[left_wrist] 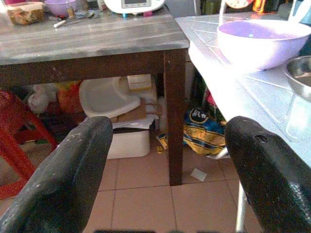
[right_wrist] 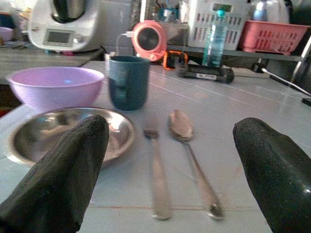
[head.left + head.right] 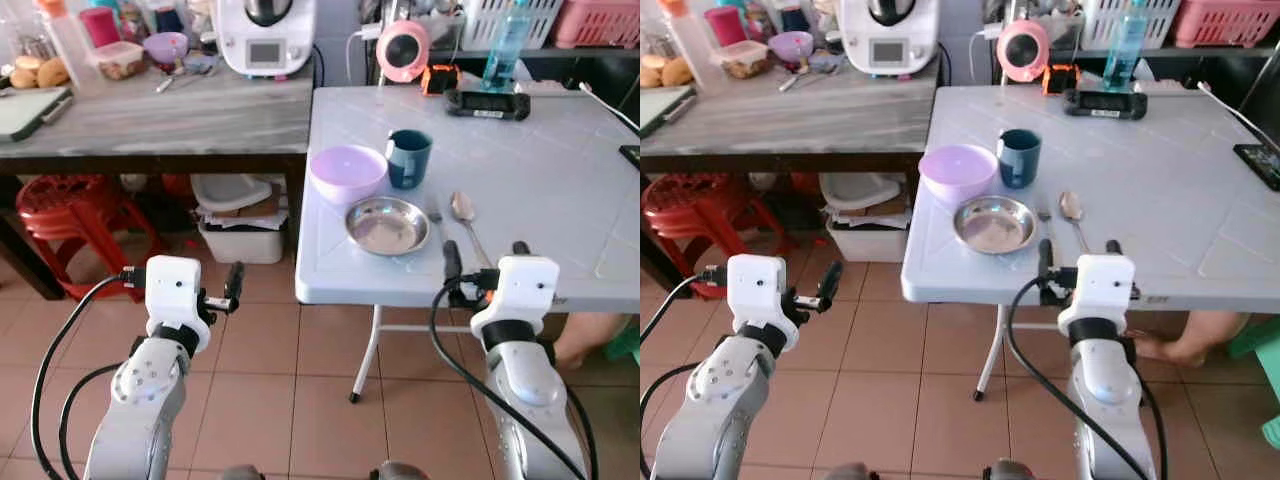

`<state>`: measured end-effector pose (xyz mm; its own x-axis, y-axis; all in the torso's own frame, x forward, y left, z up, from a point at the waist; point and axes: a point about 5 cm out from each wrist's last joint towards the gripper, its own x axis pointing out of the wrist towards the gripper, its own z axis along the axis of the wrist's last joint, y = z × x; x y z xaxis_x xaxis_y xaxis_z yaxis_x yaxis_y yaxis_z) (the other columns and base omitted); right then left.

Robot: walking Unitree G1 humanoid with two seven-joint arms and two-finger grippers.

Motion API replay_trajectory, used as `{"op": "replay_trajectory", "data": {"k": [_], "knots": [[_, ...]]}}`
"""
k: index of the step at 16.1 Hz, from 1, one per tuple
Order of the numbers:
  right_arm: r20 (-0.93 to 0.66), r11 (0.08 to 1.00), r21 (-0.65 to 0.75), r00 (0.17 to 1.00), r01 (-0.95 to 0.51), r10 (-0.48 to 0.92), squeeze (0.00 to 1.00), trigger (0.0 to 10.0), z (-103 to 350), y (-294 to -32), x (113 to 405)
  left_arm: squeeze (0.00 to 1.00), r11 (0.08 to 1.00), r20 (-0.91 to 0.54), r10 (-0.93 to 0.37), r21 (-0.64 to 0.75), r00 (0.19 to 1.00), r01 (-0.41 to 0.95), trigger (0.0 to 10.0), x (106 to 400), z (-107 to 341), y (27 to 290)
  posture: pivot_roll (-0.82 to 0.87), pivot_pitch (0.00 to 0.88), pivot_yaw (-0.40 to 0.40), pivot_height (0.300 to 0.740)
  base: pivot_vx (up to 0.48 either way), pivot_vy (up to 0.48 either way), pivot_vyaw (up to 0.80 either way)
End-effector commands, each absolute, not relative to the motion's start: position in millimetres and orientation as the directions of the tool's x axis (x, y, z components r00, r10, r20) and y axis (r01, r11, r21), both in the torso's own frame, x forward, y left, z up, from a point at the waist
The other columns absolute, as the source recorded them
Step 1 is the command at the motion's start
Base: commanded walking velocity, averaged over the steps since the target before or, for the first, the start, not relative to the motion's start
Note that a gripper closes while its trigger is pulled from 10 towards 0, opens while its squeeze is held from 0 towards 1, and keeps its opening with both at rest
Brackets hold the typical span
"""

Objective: Setting the table

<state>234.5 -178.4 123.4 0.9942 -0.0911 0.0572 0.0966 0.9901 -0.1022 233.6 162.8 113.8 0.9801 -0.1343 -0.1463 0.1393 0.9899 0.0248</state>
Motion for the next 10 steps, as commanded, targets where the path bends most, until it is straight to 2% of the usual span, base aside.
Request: {"op": "replay_trajectory", "data": {"k": [1, 4, 8, 10], "knots": [[0.066, 0.993, -0.086, 0.995, 0.084, -0.078, 0.00, 10.0, 125.1, -174.7, 236.6, 0.00, 0.987, -0.135, -0.147, 0.042, 0.980, 0.154, 10.0, 235.3, 118.7, 163.8, 0.00, 0.000, 0.026, 0.740, 0.000, 0.000, 0.00], [0.056, 0.995, -0.078, 0.996, 0.067, -0.063, 0.00, 10.0, 122.9, -169.8, 235.0, 0.00, 0.966, -0.175, -0.240, 0.049, 0.955, 0.252, 10.0, 242.6, 118.6, 164.2, -0.01, 0.000, 0.014, 0.740, 0.000, 0.000, 0.00], [0.072, 0.994, -0.080, 0.995, 0.068, -0.063, 0.00, 10.0, 123.3, -168.2, 239.8, 0.00, 0.975, -0.112, -0.223, 0.001, 0.968, 0.224, 10.0, 254.9, 117.6, 158.1, -0.02, 0.000, -0.015, 0.740, 0.000, 0.000, 0.00], [0.093, 0.994, -0.107, 0.996, 0.022, -0.012, 0.00, 10.0, 127.7, -164.0, 244.7, 0.00, 0.976, -0.078, -0.216, 0.001, 0.973, 0.217, 10.0, 253.3, 113.2, 147.6, -0.01, 0.000, -0.029, 0.740, 0.000, 0.000, 0.00]]}}
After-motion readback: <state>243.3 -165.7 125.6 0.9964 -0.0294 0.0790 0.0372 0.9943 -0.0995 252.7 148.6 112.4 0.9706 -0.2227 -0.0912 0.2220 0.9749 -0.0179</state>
